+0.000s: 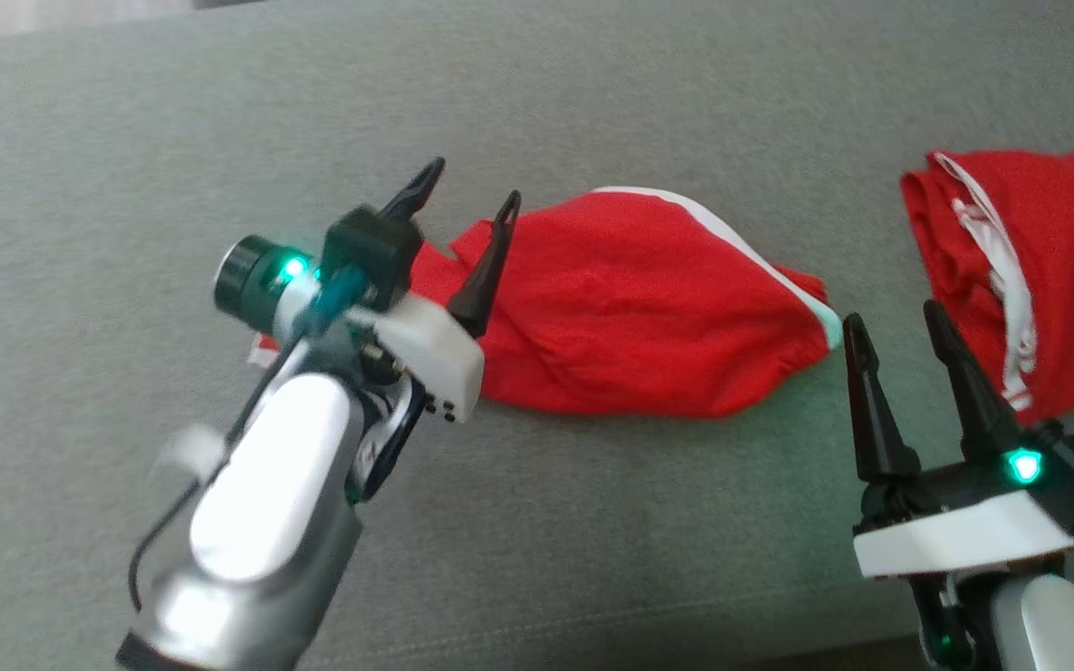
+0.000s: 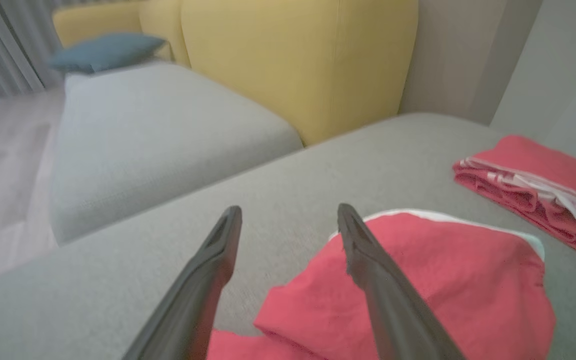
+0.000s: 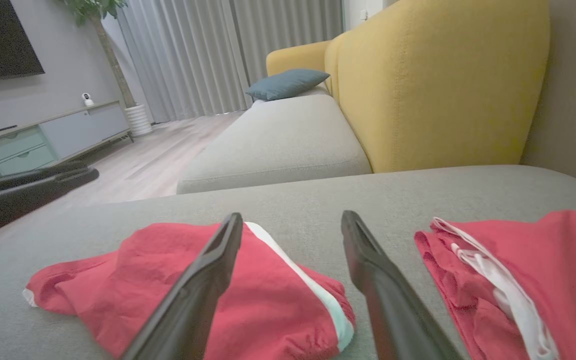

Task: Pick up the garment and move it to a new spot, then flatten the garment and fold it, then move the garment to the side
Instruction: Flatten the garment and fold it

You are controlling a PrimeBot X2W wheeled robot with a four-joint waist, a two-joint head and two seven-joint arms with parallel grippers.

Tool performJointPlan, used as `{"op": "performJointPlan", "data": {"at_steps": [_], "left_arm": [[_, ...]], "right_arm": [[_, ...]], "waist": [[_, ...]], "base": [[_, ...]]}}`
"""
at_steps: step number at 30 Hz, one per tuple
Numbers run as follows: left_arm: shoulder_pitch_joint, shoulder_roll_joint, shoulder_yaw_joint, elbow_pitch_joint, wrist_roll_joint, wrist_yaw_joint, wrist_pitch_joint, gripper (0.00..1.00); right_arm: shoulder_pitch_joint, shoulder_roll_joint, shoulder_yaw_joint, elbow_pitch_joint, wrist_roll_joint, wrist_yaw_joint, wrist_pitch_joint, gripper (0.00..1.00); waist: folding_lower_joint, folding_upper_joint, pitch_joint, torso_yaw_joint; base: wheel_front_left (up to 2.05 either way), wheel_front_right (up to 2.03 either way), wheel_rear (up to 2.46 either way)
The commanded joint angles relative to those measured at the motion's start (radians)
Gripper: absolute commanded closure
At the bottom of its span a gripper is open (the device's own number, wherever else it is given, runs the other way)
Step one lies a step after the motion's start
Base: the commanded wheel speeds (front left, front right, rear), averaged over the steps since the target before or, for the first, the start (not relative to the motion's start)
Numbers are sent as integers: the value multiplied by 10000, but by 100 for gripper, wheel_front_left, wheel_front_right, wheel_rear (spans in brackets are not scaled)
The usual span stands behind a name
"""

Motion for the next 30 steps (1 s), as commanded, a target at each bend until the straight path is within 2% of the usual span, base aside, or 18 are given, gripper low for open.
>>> {"op": "performJointPlan", "data": {"at_steps": [1,7,17,18,19,20,24,30], "left_arm": [[-505,50,261,46,-171,-119,309,0],[-1532,-109,156,1982,-815,-631,1588,0],[-2495,-165,-59,4131,-1214,-897,2647,0],[-2551,-171,-108,4274,-1233,-918,2740,56],[-2596,-178,-142,4411,-1272,-938,2820,90],[-2638,-184,-194,4543,-1294,-959,2901,100],[-2794,-179,-315,4728,-1244,-980,2533,100],[-2607,40,-276,3803,-1025,-607,1017,100]], "right_arm": [[-356,-151,198,-263,92,37,-35,0],[-445,-135,262,-34,192,37,-140,0],[-589,-54,258,204,339,37,-167,0],[-597,-48,262,217,348,37,-165,0],[-605,-43,267,230,356,37,-164,0],[-611,-38,274,241,365,37,-162,0],[-623,-15,280,277,398,37,-176,0],[-482,42,121,375,440,37,-178,0]], "waist": [[0,-1,244,-292],[0,-1,506,-711],[0,-1,661,-918],[0,-1,671,-927],[0,-1,675,-933],[0,-1,679,-939],[0,-1,674,-948],[0,-1,407,-735]], "base": [[0,0,0],[0,0,0],[0,0,0],[0,0,0],[0,0,0],[0,0,0],[0,0,0],[0,0,0]]}}
